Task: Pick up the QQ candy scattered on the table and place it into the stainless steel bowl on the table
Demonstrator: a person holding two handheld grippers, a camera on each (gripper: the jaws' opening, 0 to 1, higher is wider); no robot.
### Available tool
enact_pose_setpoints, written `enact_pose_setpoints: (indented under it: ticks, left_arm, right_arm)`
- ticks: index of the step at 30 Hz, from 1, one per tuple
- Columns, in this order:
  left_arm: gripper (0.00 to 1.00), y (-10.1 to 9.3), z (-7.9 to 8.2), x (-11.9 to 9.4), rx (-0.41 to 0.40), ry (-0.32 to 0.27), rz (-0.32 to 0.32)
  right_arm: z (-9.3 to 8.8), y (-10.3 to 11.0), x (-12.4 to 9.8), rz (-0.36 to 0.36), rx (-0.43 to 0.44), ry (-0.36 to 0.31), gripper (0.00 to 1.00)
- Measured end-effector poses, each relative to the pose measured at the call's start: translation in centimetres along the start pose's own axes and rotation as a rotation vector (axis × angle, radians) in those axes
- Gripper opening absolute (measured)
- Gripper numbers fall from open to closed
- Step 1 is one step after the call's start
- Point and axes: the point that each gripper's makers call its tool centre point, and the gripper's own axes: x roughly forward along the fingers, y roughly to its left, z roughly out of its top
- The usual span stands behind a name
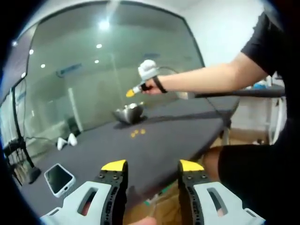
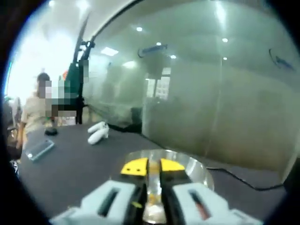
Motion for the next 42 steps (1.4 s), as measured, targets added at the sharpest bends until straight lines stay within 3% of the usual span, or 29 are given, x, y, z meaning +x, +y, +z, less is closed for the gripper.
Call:
enact_pose_setpoints:
  ticks: [5, 14, 26, 29, 36, 39, 42]
  left_arm:
    - [0.44, 0.1, 0.0, 0.0, -0.005, 0.001, 0.006]
    - [0.44, 0.0, -0.1, 0.3, 0.003, 0.007, 0.0]
    - [0.44, 0.0, 0.9, 0.5, 0.014, -0.009, 0.008]
    - [0.44, -0.1, 0.9, 0.5, 0.018, -0.006, 0.009]
    - [0.44, 0.1, 0.9, 0.2, 0.021, -0.009, 0.014]
    - [0.44, 0.3, 0.8, 0.0, 0.02, -0.01, 0.022]
    - [0.44, 0.4, 0.8, -0.2, 0.013, -0.019, 0.028]
  right_arm:
    - [-0.3, 0.2, 0.1, 0.015, 0.02, 0.013, 0.18]
    - [-0.5, -0.2, -1.1, 0.033, 0.022, 0.007, 0.17]
    - [1.1, 1.1, -4.2, 0.075, 0.005, -0.032, 0.17]
    - [0.9, 2.6, -6.5, 0.108, 0.001, -0.048, 0.17]
    - [-1.5, 4.5, -11.2, 0.182, -0.003, -0.061, 0.17]
    - [-3.7, 5.0, -13.5, 0.222, 0.006, -0.047, 0.17]
    - [-6.2, 6.8, -16.4, 0.255, 0.023, -0.031, 0.17]
